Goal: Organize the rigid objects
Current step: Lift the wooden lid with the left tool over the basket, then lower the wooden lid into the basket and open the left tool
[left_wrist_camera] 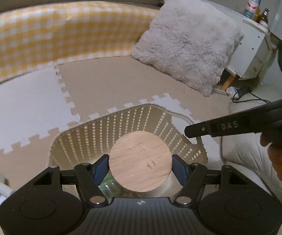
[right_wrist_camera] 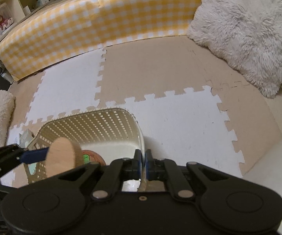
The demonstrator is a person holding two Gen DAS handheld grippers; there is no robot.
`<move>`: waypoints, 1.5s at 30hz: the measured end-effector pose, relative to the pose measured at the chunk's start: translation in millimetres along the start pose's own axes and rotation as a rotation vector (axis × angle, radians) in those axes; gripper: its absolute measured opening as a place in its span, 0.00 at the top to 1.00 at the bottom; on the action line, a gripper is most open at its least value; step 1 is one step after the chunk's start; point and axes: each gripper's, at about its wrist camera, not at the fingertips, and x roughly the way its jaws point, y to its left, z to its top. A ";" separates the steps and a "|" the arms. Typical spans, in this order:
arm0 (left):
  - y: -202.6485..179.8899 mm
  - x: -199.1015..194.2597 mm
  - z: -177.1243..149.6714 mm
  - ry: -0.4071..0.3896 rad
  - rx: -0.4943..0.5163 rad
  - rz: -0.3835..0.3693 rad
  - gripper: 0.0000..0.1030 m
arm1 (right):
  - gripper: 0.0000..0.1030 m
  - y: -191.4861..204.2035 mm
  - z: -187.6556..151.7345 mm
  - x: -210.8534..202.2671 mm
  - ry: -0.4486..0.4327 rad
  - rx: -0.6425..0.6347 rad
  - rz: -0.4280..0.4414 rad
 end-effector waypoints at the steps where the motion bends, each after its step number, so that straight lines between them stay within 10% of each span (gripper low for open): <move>1: 0.6 3.0 -0.2 0.000 -0.012 -0.007 0.33 | 0.96 0.6 -0.1 -0.5 -0.002 -0.002 -0.001; 20: -11.8 31.3 -6.3 0.013 -0.084 -0.089 0.33 | 0.96 2.2 0.1 -3.9 -0.004 -0.006 -0.001; 24: -11.2 30.5 -5.4 0.027 -0.104 -0.101 0.18 | 0.96 2.2 0.0 -3.9 -0.001 -0.008 -0.003; 45: -20.5 17.7 -5.1 0.091 -0.095 -0.084 0.06 | 0.96 2.2 -1.1 -1.1 0.016 -0.004 -0.019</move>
